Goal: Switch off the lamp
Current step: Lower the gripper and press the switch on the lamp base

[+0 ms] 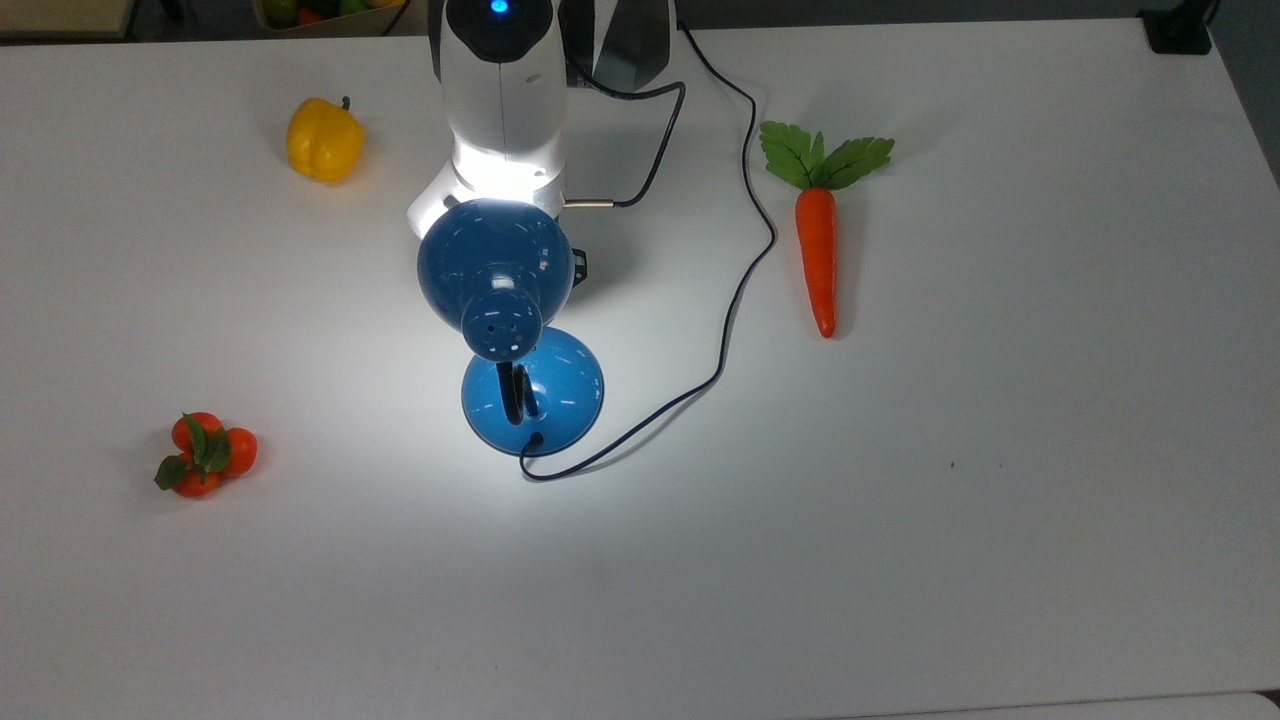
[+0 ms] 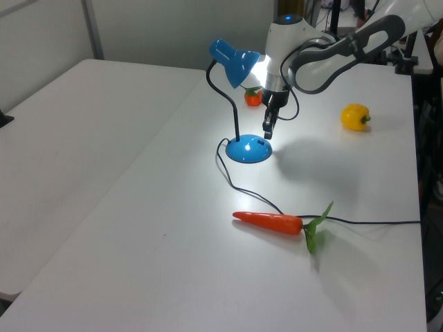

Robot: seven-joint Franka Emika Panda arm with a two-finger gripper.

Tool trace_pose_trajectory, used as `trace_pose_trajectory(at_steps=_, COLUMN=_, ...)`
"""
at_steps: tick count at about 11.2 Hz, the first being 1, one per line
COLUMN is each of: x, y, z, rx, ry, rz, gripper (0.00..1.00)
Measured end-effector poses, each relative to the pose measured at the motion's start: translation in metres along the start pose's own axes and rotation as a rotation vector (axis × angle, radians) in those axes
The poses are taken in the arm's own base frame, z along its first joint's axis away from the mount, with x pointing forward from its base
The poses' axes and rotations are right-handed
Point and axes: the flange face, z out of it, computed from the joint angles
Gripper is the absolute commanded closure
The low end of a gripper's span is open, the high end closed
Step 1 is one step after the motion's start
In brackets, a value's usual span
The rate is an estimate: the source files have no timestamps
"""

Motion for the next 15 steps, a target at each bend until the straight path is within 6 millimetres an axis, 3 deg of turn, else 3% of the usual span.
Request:
trace_pose_trajectory(at_steps=7, x=-0.002, y=-0.001, z=0.006, rx=0.001, ry=0.024, rz=0.0, gripper=1.0)
trace_pose_trajectory(at_steps=10, x=-0.013, y=-0.002, z=0.012, rx=0.003, ry=0.114, rz=0.002, gripper=1.0)
trace_pose_trajectory(at_steps=15, x=-0.017, y=-0.002, z=0.01, rx=0.003, ry=0.122, rz=0.003, gripper=1.0)
